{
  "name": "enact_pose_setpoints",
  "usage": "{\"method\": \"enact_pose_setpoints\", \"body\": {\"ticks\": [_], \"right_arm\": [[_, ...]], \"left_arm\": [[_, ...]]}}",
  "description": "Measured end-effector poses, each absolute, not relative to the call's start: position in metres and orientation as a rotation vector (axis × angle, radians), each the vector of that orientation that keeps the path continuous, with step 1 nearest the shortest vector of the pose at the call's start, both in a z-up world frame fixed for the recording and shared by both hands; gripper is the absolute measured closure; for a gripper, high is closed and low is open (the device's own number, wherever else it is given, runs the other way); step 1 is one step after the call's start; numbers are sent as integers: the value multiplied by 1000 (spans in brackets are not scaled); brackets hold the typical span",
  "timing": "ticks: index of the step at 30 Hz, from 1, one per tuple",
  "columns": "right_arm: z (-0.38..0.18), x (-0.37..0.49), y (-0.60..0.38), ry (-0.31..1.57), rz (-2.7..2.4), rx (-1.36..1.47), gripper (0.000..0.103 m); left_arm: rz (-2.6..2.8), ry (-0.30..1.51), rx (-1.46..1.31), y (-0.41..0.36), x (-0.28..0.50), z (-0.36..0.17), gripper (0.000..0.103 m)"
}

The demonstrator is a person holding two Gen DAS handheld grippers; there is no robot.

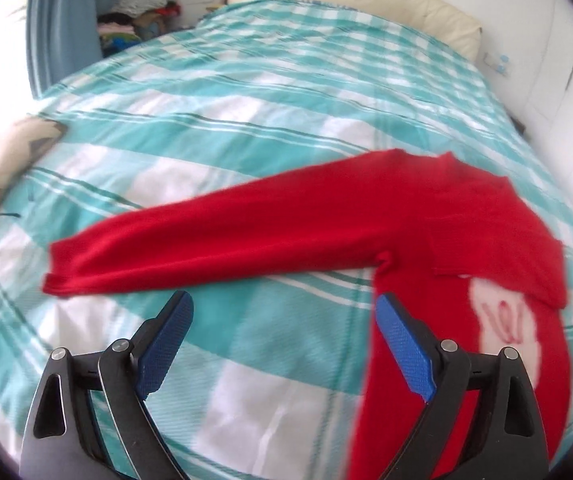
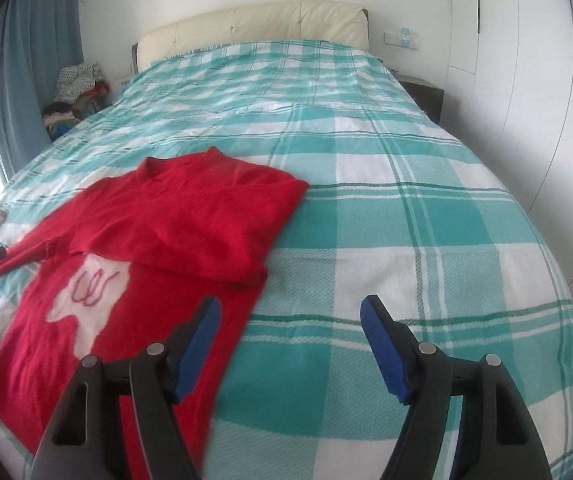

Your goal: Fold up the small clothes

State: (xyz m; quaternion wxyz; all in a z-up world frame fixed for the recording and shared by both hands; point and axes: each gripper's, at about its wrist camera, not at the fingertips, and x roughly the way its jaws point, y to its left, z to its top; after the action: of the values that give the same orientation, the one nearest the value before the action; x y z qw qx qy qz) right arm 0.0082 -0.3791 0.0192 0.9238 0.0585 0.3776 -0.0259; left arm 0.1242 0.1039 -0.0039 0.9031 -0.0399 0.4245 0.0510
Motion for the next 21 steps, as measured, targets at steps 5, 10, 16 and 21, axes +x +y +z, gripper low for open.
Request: {"method": "enact_pose_setpoints", "body": {"ticks": [5,10,16,21], "right_arm": [[16,-4,-380,777,-48,203,31],[8,3,-392,789,-80,265,30],[2,5,-400,810,-77,323,30],[1,5,-401,816,-73,344,30]], "left_arm": [[210,911,-166,142,118,-14,9],[252,944,-162,148,121,-20,8],[262,966,-67,130,125,-24,6],[257,988,-13,121,129,-29,6]]}}
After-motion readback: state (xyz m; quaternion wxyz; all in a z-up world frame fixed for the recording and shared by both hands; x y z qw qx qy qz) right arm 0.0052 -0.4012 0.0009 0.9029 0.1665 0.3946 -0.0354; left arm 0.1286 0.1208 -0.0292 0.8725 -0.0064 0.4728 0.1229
